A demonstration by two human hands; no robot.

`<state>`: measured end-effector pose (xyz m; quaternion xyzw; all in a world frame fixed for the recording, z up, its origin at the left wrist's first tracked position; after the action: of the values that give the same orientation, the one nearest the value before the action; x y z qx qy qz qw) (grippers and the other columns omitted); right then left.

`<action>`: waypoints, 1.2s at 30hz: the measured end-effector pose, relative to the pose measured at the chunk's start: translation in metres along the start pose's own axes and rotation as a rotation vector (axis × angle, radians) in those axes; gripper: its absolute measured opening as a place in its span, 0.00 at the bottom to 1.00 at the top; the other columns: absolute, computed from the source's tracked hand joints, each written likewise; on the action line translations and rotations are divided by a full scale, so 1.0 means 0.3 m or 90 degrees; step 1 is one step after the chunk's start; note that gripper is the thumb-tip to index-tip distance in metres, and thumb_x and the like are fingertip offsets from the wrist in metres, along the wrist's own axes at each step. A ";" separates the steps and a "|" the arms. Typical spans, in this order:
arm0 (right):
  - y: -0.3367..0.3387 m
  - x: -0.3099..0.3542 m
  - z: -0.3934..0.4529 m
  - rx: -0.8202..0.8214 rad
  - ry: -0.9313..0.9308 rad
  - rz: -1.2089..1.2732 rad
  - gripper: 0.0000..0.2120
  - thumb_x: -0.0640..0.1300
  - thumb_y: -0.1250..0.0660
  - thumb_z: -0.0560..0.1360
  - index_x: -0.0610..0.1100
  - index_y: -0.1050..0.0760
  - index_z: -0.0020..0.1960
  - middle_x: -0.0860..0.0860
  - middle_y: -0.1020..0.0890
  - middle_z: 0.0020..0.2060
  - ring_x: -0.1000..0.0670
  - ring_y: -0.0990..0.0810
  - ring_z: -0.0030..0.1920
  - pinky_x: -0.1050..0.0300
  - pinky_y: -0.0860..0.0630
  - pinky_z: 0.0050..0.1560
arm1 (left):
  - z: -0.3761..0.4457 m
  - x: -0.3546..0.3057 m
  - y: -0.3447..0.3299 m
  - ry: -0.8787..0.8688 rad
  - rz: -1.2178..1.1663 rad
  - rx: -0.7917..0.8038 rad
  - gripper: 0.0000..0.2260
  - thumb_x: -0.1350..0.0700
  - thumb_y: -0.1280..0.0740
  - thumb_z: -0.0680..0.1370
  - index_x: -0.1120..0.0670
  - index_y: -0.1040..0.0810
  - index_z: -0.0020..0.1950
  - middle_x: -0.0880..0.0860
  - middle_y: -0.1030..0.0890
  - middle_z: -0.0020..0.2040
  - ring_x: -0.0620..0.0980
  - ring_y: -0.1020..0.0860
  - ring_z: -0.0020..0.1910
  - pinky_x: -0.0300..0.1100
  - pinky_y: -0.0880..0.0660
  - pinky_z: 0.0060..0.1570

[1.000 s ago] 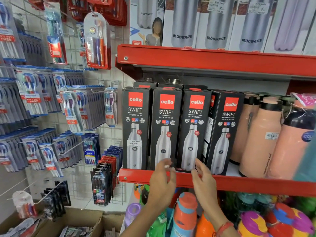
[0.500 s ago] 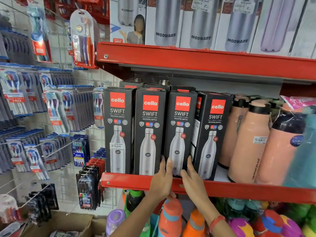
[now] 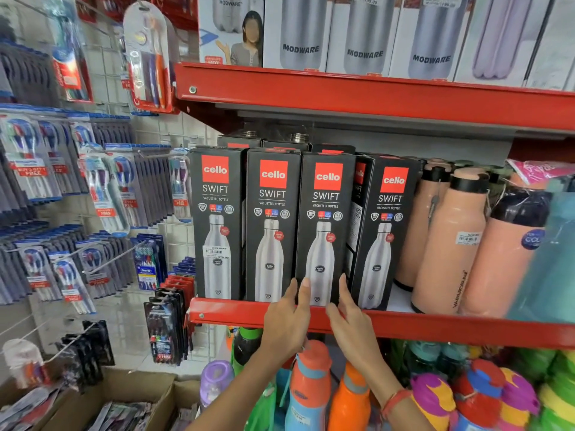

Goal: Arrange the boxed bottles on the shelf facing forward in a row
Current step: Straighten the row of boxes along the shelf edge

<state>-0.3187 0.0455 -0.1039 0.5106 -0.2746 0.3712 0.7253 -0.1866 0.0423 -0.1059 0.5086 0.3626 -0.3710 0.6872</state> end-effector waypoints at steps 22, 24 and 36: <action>0.242 -0.167 0.116 -0.159 -0.076 0.107 0.30 0.48 0.45 0.77 0.49 0.51 0.77 0.45 0.41 0.75 0.45 0.38 0.73 0.50 0.41 0.70 | -0.013 -0.193 -0.251 -0.081 -0.076 0.180 0.27 0.48 0.48 0.83 0.56 0.50 0.78 0.57 0.36 0.76 0.56 0.37 0.76 0.50 0.41 0.75; 0.227 -0.180 0.138 -0.093 -0.069 0.083 0.34 0.56 0.48 0.76 0.55 0.61 0.76 0.43 0.42 0.76 0.43 0.38 0.73 0.49 0.40 0.69 | 0.003 -0.194 -0.283 -0.052 -0.057 0.201 0.27 0.47 0.50 0.83 0.53 0.56 0.79 0.66 0.31 0.71 0.65 0.32 0.70 0.55 0.35 0.71; 0.229 -0.200 0.074 -0.073 -0.009 -0.064 0.33 0.51 0.46 0.79 0.63 0.66 0.73 0.49 0.38 0.75 0.45 0.31 0.69 0.54 0.32 0.52 | -0.009 -0.193 -0.288 -0.001 -0.052 0.150 0.33 0.55 0.42 0.79 0.55 0.57 0.79 0.67 0.23 0.63 0.64 0.23 0.61 0.53 0.26 0.57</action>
<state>-0.4098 0.0230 -0.1064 0.4839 -0.2746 0.3145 0.7691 -0.2895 0.0352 -0.0929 0.5703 0.3366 -0.4389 0.6072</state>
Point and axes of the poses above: each hand's wrist, its own z-axis towards the middle knuckle, its own y-axis out of the back of the hand, x = y × z, the point moved 5 cm from there along z, towards the middle knuckle
